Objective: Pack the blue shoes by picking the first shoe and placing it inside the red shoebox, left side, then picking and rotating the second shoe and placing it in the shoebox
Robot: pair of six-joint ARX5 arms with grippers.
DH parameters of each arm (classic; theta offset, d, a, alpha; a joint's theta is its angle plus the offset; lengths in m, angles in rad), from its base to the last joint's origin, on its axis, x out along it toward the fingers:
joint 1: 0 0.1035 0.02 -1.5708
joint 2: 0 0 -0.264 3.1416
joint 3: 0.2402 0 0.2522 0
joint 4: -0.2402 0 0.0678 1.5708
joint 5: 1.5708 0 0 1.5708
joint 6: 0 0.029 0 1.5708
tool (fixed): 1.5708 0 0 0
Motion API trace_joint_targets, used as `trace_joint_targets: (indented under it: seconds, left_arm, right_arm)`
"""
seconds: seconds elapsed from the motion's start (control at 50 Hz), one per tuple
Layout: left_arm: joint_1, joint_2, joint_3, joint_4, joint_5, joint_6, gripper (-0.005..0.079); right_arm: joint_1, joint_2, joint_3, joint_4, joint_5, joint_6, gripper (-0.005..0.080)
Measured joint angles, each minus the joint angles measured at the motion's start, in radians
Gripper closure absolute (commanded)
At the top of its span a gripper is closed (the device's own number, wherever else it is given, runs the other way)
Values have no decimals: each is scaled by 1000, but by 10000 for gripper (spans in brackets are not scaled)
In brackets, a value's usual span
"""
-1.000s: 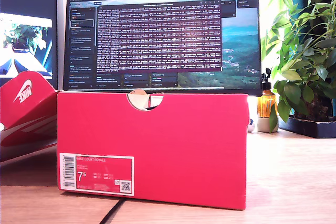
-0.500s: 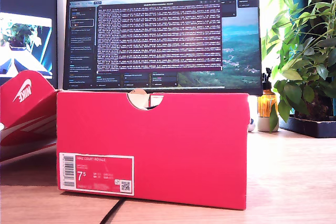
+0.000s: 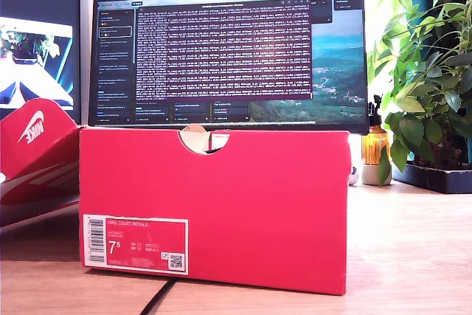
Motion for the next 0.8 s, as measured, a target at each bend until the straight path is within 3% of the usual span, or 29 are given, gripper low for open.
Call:
trace_joint_targets:
  seconds: [0.24, 0.46, 0.62, 0.8]
  left_arm:
    - [-3, -4, 0, -8, -3, 0, 754]
    - [-14, -175, 0, -113, -3, 0, 754]
    - [-8, -326, 0, -114, -4, -1, 754]
    - [1, -325, 2, -118, -6, -1, 754]
  right_arm:
    - [0, 0, 0, 0, 0, 0, 765]
    - [0, 0, 0, 0, 0, 0, 765]
    - [0, 0, 0, 0, 0, 0, 765]
    - [0, 0, 0, -1, 0, 0, 765]
